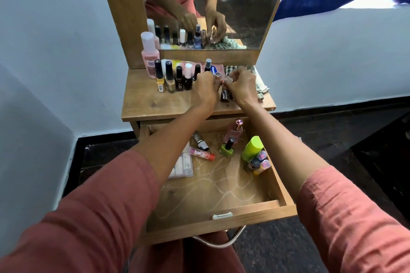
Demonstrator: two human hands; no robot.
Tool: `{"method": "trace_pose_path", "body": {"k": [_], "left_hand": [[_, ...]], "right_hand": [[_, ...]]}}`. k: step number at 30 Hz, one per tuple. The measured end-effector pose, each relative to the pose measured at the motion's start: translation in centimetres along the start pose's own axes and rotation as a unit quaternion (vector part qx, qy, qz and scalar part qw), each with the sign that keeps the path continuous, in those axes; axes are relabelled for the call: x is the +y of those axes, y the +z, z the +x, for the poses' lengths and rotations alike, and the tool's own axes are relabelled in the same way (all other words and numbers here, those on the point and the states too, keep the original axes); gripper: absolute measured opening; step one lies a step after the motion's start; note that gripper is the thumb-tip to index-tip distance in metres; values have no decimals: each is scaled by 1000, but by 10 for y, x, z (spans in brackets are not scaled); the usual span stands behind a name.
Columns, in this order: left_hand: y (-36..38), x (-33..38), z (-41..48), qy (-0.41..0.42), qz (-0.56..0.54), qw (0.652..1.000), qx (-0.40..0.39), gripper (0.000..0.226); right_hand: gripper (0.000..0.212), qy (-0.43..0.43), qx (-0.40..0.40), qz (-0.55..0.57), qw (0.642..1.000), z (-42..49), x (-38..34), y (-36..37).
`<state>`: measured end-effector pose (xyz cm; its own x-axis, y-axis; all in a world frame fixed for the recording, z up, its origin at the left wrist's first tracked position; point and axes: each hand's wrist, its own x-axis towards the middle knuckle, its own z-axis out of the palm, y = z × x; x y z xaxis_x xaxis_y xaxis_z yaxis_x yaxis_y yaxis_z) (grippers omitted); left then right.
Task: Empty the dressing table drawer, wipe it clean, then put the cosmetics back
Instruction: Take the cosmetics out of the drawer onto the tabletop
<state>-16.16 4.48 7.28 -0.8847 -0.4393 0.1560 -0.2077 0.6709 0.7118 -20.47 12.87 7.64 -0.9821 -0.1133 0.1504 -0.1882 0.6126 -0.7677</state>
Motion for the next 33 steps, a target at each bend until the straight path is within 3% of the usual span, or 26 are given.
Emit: {"method": "trace_pose_path", "body": {"k": [7, 13, 22, 27, 33], "left_hand": [[3, -2, -1, 1, 16, 1000, 4, 19], [5, -6, -4, -15, 14, 1000, 16, 15], [3, -7, -2, -23, 0, 1000, 9, 12], [5, -9, -1, -23, -9, 1000, 14, 11], [8, -9, 2, -29, 6, 999, 17, 14]], "right_hand": [[26, 3, -75, -45, 996, -6, -1, 9], [36, -19, -55, -223, 973, -25, 4, 10], [24, -3, 7, -135, 991, -16, -6, -6], [24, -49, -36, -55, 997, -9, -6, -10], [27, -69, -29, -26, 997, -9, -3, -4]]}}
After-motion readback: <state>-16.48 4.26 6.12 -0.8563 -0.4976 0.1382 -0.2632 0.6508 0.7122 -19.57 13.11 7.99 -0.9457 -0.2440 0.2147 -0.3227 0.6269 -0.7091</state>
